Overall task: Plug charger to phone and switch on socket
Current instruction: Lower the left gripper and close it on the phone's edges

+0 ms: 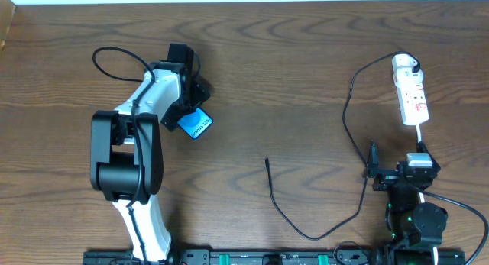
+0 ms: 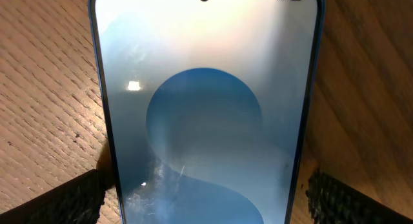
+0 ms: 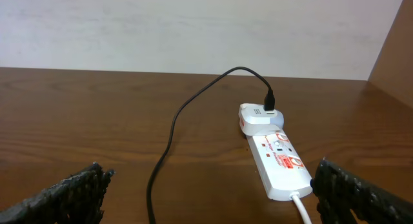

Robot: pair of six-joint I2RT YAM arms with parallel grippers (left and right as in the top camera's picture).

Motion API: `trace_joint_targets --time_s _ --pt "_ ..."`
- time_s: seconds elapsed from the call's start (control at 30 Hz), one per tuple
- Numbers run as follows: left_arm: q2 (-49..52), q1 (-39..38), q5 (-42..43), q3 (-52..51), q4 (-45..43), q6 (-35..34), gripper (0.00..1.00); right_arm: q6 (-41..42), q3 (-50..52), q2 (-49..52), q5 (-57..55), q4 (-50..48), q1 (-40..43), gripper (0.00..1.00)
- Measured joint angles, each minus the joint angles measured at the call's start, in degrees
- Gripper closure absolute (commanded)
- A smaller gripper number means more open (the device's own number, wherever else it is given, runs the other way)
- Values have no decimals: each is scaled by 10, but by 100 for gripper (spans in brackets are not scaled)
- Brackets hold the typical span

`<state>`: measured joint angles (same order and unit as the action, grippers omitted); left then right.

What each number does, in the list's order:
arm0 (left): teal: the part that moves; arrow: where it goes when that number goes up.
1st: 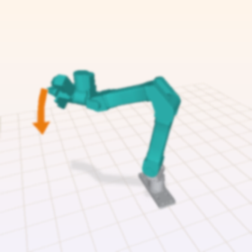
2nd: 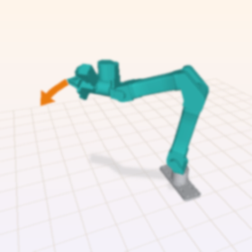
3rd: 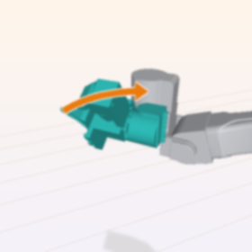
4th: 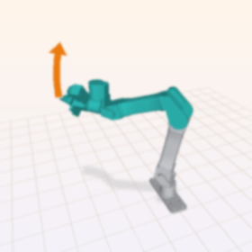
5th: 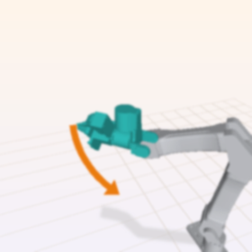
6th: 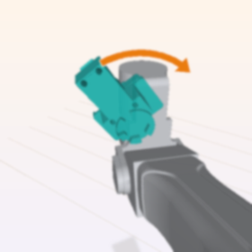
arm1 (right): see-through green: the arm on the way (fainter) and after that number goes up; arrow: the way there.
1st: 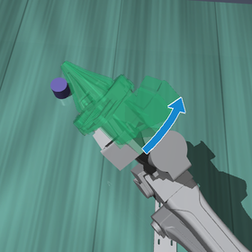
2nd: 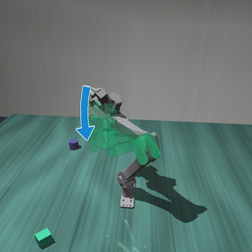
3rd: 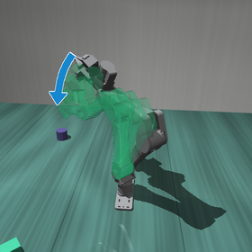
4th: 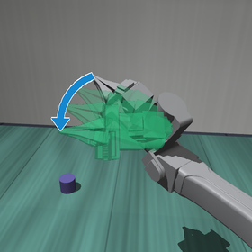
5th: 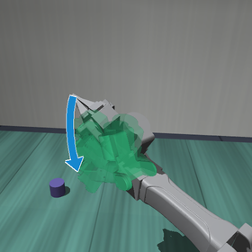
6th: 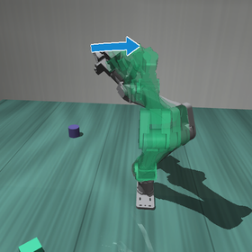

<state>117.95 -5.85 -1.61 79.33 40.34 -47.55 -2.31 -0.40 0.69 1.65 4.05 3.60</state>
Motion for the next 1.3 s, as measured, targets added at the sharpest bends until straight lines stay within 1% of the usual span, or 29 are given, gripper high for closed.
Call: trace_joint_targets --time_s 0.3,1.07,1.2,1.23,1.3 --pt "-2 0 4 -2 -3 11 0 0 0 0 0 0 0 1" --pt "-3 6 14 -3 -3 12 0 0 0 0 0 0 0 1" --pt "-4 9 20 -3 -3 13 1 0 0 0 0 0 0 1" --pt "-4 9 21 -3 -3 13 4 0 0 0 0 0 0 1" --pt "-4 10 21 -3 -2 13 5 0 0 0 0 0 0 1"
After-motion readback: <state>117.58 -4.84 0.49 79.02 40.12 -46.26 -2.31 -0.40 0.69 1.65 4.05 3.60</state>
